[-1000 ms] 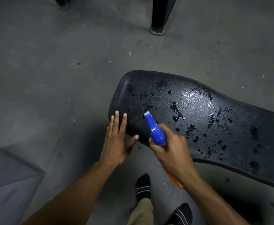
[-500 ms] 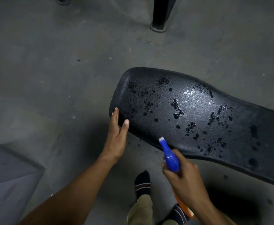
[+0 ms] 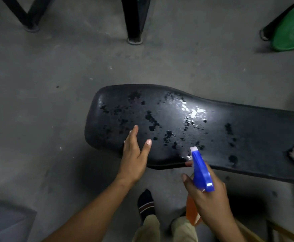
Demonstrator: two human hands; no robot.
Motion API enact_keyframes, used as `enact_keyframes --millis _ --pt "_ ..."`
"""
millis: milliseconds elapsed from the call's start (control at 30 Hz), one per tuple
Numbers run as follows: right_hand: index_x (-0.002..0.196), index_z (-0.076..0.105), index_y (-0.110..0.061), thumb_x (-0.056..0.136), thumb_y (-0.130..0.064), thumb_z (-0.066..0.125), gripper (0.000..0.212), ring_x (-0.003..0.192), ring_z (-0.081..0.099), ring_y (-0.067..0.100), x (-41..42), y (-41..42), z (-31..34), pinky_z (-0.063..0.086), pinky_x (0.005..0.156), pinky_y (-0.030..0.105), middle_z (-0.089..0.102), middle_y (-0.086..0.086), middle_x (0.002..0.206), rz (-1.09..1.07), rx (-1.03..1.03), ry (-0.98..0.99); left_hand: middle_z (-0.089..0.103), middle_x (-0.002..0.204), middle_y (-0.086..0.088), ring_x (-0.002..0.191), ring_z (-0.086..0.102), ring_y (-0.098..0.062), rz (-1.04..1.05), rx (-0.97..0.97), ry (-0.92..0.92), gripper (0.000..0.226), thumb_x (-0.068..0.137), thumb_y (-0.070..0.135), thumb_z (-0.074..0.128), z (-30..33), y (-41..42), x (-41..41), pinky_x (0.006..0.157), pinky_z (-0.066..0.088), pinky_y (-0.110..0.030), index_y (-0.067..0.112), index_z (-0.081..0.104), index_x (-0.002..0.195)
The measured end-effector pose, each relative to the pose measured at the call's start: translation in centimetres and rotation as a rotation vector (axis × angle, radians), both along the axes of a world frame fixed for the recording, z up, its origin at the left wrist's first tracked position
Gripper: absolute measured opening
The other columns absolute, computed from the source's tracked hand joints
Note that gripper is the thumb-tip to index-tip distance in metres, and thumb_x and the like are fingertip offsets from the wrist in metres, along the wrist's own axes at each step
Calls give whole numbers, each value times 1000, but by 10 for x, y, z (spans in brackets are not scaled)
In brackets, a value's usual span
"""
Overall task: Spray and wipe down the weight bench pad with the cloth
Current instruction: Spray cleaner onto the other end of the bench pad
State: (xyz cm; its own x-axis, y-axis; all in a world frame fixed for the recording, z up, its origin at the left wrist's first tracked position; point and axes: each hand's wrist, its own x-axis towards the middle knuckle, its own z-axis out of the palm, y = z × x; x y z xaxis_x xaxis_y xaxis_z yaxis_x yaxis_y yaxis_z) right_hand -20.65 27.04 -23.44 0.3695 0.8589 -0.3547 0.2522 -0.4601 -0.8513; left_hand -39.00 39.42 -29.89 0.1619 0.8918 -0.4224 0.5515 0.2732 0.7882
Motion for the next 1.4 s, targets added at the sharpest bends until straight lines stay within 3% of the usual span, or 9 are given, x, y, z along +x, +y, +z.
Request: enact_keyframes --millis 167,300,400,567,700,833,933,1233,1400 --pt "104 65 -57 85 -14 83 50 61 57 11 57 -15 7 50 69 32 66 2 73 -145 48 -27 10 169 6 154 2 -6 -197 13 58 70 102 49 43 4 -11 78 127 6 -39 30 10 161" --pt "100 70 -42 88 -19 84 30 70 63 3 113 -24 13 53 76 36 72 -15 79 -308 146 -3 8 170 8 154 1 -4 -382 63 82 71 103 50 41 6 -17 143 127 3 -37 26 10 162" --pt "101 67 -46 86 -33 77 22 62 52 14 154 -26 25 47 69 42 56 -12 65 -402 231 -36 3 170 9 154 -2 -5 -540 108 153 73 103 52 39 3 -17 187 126 -4 -31 25 7 162" --pt "108 66 -47 90 -36 74 23 70 60 38 217 -19 46 56 76 60 59 6 77 -516 380 -105 -1 170 9 155 -5 -7 -757 181 248 75 102 57 37 -3 -18 251 126 -5 -36 25 8 162" --pt "112 62 -35 97 -26 74 21 71 61 15 265 -9 56 57 77 38 64 -5 76 -596 524 -137 -7 170 5 156 -8 -13 -915 261 375 79 99 60 40 -10 -23 294 125 -8 -41 23 8 162" --pt "118 60 -35 98 -30 74 25 75 63 50 310 12 49 54 78 64 66 15 83 -638 599 -176 -17 169 -2 155 -15 -19 -1036 325 499 92 95 63 47 -20 -24 333 124 -11 -45 22 -1 162" --pt "116 57 -38 98 -25 74 27 78 61 47 332 27 43 56 79 55 65 -20 85 -617 645 -240 -26 167 -4 154 -22 -23 -1071 312 549 107 87 68 56 -30 -24 356 125 -7 -49 24 -9 161" --pt "123 60 -20 95 -19 77 32 69 53 2 355 43 8 47 73 21 59 -11 80 -460 566 -109 -46 156 -4 144 -41 -26 -1104 290 637 122 80 79 54 -38 -30 363 122 -13 -54 25 -25 156" --pt "120 59 -36 91 -30 77 35 80 63 4 363 47 0 52 83 30 68 -14 88 -356 555 -47 -51 153 -3 142 -45 -25 -1120 275 662 122 79 83 49 -43 -31 363 120 -17 -53 26 -30 153"
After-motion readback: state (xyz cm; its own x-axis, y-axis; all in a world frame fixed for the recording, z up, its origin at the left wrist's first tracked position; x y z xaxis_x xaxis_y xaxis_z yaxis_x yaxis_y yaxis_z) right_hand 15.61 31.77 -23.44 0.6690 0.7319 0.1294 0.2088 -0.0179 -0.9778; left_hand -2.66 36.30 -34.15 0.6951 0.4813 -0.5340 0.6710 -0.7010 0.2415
